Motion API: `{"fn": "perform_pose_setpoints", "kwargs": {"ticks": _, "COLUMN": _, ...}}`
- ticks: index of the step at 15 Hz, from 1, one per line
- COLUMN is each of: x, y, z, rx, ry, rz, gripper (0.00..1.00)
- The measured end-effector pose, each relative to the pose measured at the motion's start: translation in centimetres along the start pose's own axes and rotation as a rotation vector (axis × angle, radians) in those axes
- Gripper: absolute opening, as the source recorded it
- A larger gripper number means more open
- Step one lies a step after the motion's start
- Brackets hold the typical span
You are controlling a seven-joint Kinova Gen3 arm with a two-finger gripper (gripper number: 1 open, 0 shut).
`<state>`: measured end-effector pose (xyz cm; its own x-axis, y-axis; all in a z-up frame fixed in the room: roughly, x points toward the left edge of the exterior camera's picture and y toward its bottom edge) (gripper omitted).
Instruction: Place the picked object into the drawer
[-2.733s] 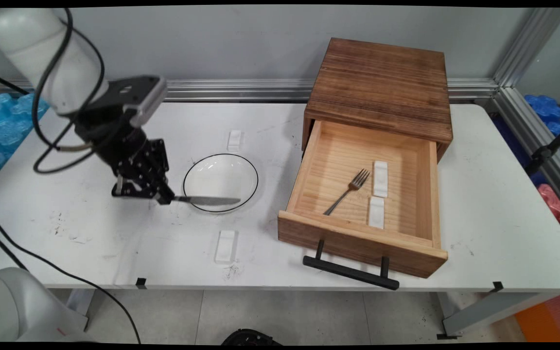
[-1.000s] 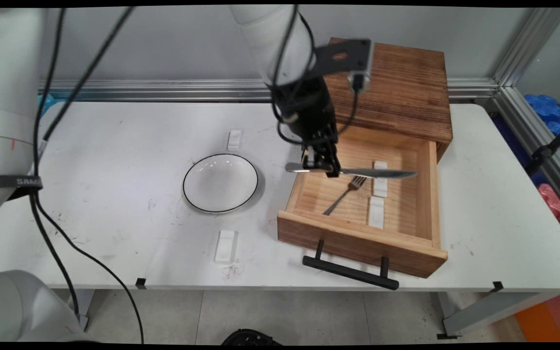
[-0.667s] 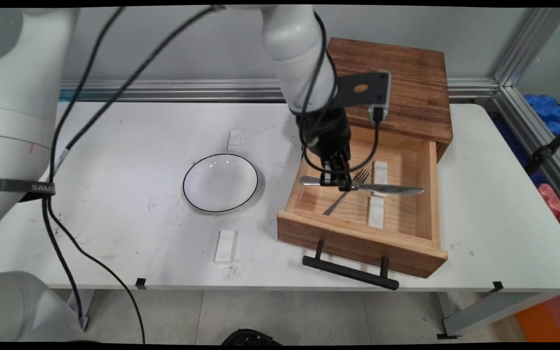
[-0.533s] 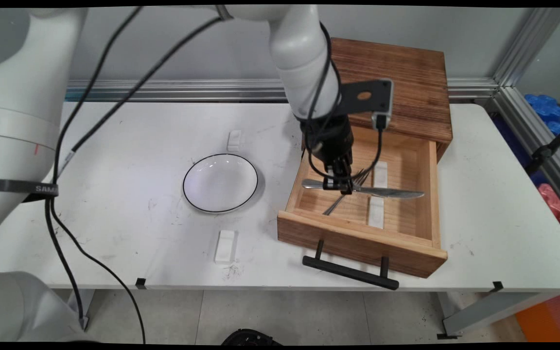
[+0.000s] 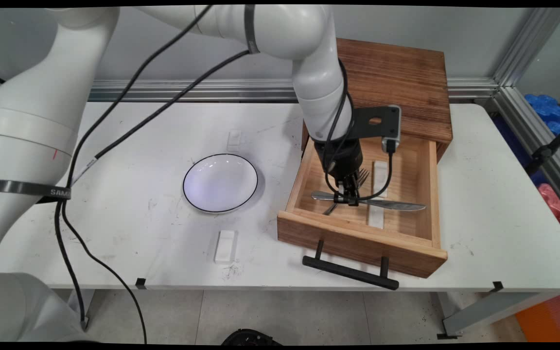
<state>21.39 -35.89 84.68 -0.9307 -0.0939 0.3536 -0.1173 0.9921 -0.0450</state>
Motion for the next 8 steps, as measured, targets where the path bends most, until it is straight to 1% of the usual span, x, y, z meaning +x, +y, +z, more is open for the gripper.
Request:
{"fn": "perform_pose_setpoints", "kwargs": {"ticks": 3, "x": -0.2, "y": -0.3, "z": 1.4, "rx": -0.004, "ry": -0.011, "rz": -0.007, "gripper": 0.0}}
{"fn": "perform_pose_setpoints", "kwargs": {"ticks": 8, "x": -0.4, "y": -0.6, "z": 2.7, "rx": -0.008, "ry": -0.021, "rz": -0.015, "gripper": 0.0}}
